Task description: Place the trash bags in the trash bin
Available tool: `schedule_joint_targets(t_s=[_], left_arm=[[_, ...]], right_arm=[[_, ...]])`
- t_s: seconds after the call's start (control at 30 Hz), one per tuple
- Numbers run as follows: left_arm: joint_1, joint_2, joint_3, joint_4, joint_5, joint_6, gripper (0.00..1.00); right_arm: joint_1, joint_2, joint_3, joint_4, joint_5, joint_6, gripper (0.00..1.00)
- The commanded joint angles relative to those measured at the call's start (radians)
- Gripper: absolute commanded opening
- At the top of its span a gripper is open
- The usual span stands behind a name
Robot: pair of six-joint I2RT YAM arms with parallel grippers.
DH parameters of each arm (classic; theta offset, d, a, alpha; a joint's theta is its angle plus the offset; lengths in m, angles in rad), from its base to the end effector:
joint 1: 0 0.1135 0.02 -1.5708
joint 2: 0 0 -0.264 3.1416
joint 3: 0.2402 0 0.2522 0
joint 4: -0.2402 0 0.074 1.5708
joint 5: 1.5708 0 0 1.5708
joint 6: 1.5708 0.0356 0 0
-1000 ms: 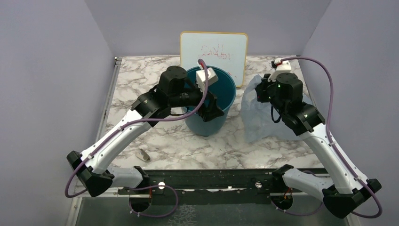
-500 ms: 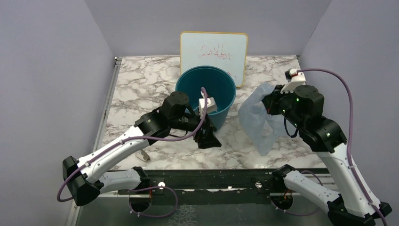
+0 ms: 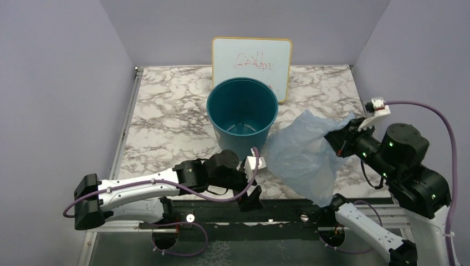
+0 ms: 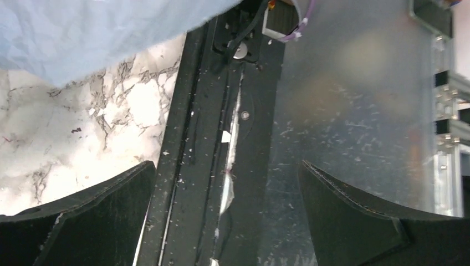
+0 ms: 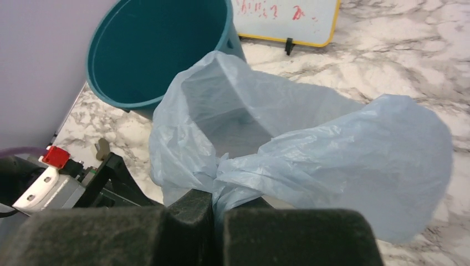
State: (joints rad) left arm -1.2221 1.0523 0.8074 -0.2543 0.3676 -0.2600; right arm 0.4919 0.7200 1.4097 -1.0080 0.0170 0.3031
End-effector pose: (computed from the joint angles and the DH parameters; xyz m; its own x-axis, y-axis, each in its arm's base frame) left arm 0.0684 -0.2257 0.2903 -0.4112 0.4291 -0.8042 0.9097 0.1372 -0.3920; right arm 0.0676 0.0356 0.4554 -0.4000 0.1243 -0.9081 -0.3548 0.8925 0.2784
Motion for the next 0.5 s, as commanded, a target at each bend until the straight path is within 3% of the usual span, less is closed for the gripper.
schedule_joint_targets(t_s=[0.0,0.23,0.37,0.47], left_arm=[[-0.047,0.006,-0.076,0.204,-0.211,0.068,0.99],[-0.076,-0.082,-0.293,0.600,-0.320,0.137,0.99],[-0.079,-0.080,-0.331,0.666,-0.361,0.194,0.99],[-0.083,-0.072,-0.386,0.807,-0.334,0.243,0.99]], right_arm=[[0.000,-0.088,-0.026,-0.047,0.129,-0.016,0.02],[0.000,-0.042,0.009,-0.127,0.118,-0.093,0.01],[0.000,-0.057,-0.019,-0.078,-0.092,-0.142,0.01],[0.000,-0.066,-0.035,-0.051,-0.235,-0.186,0.01]])
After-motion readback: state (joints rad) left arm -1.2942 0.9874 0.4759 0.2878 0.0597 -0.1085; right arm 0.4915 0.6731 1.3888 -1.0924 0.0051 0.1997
